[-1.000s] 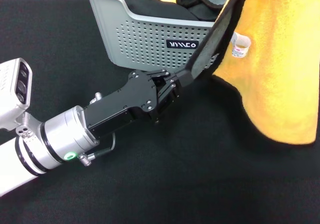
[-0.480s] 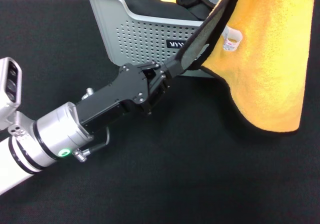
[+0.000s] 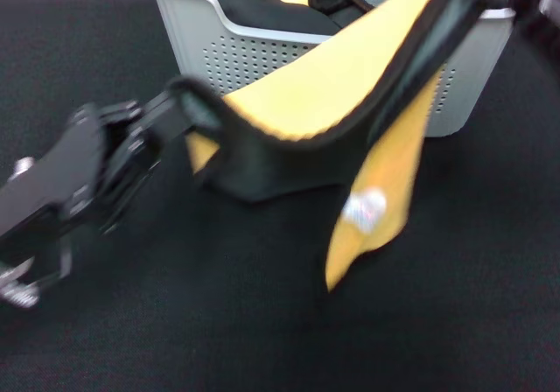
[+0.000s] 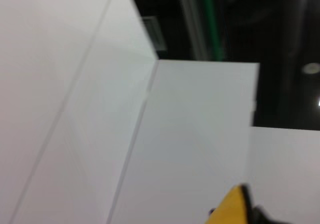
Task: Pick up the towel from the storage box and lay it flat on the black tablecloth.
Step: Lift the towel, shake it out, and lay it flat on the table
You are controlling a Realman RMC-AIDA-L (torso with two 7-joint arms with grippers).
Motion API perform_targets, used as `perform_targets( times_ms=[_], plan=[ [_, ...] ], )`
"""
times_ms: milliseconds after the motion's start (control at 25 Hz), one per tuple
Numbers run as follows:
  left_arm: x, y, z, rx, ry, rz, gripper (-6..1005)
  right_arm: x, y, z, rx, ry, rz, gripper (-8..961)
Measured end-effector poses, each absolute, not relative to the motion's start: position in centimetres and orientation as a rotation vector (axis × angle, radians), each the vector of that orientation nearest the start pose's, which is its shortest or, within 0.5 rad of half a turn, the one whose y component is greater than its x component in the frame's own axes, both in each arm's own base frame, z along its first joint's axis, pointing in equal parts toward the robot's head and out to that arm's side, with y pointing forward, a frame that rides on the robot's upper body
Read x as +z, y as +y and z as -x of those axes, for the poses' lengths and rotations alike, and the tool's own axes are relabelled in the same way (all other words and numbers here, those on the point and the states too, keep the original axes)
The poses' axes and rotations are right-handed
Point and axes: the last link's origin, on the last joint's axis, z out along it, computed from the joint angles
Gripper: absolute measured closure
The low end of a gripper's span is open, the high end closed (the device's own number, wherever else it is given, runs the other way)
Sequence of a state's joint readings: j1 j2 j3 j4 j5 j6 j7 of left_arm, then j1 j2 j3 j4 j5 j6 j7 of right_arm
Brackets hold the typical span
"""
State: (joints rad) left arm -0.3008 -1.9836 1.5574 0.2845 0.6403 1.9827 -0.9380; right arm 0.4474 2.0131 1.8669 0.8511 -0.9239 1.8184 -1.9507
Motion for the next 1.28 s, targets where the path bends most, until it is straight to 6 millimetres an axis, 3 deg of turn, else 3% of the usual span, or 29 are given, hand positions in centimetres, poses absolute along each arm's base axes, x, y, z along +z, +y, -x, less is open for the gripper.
perform_targets(
  times_ms=[400,720,920,1080,1280],
  plan=[
    [5.1,17.5,26.7,-1.706,-0.199,2.331,994,4.1,25.0,-15.4,1.702,-0.178,2.701,938],
    [5.6,13.1,25.7,-1.645,0.006,2.353,993,3.3,21.4,-16.2,1.72,-0.161,2.877,938],
    [4.9,11.1,25.5,-1.62,0.072,2.366,993,1.9,20.4,-16.4,1.755,-0.113,2.939,938],
    [3.6,11.2,26.4,-1.58,0.024,2.384,992,-0.2,21.6,-18.5,1.729,0.127,2.915,938],
    [1.2,15.0,27.9,-1.577,-0.175,2.384,992,-1.7,23.0,-20.7,1.681,0.343,2.847,938]
  ],
)
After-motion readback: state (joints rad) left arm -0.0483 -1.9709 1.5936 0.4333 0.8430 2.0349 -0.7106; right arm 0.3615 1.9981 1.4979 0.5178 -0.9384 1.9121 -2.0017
